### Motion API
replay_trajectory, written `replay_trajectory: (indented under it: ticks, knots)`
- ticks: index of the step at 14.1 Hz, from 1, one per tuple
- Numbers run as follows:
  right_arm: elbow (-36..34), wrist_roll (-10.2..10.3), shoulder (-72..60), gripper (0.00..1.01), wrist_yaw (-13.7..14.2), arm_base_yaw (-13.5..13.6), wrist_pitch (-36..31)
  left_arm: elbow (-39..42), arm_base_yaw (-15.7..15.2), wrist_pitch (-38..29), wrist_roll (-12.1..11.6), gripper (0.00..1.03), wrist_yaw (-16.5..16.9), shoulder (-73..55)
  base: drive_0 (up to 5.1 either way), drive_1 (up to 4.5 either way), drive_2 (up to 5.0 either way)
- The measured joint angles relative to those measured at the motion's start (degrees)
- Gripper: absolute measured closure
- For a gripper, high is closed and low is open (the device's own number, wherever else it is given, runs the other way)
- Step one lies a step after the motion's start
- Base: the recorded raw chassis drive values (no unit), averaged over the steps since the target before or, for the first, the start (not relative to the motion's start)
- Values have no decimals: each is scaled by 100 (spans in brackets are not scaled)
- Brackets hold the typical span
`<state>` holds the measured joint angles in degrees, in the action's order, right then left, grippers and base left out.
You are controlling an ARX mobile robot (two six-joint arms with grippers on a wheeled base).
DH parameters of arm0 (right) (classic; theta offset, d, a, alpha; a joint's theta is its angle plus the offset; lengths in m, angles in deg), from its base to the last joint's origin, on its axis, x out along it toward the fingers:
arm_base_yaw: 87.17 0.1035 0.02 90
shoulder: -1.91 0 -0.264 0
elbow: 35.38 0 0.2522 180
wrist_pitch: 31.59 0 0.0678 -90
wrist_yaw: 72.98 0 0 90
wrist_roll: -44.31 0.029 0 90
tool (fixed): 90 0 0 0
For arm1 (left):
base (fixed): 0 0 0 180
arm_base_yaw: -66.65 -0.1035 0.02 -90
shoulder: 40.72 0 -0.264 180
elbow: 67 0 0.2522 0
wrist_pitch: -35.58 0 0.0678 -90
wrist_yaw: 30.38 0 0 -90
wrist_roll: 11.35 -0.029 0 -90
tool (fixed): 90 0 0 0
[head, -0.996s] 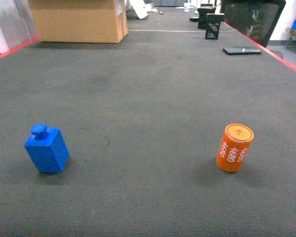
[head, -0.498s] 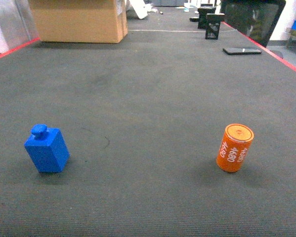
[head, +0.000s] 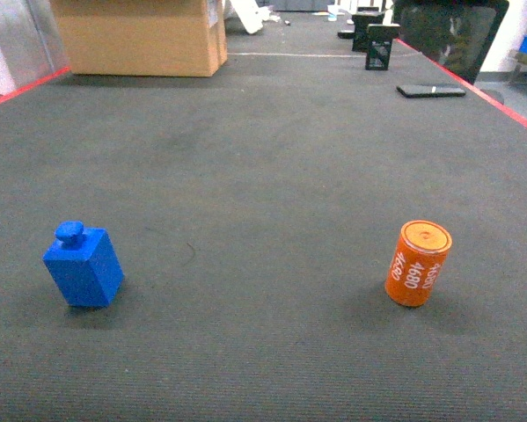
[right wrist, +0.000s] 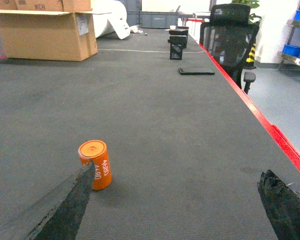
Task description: Sort blue parts and orange caps into right shelf containers
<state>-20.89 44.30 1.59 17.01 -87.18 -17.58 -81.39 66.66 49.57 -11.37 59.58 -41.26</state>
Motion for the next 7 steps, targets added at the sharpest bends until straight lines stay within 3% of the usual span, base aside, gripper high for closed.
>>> replay_trajectory:
  ticks: [7]
  knots:
    - [0, 0, 0, 3, 0, 0, 0, 0, 0, 2, -2, 5, 0, 0, 0, 0, 0]
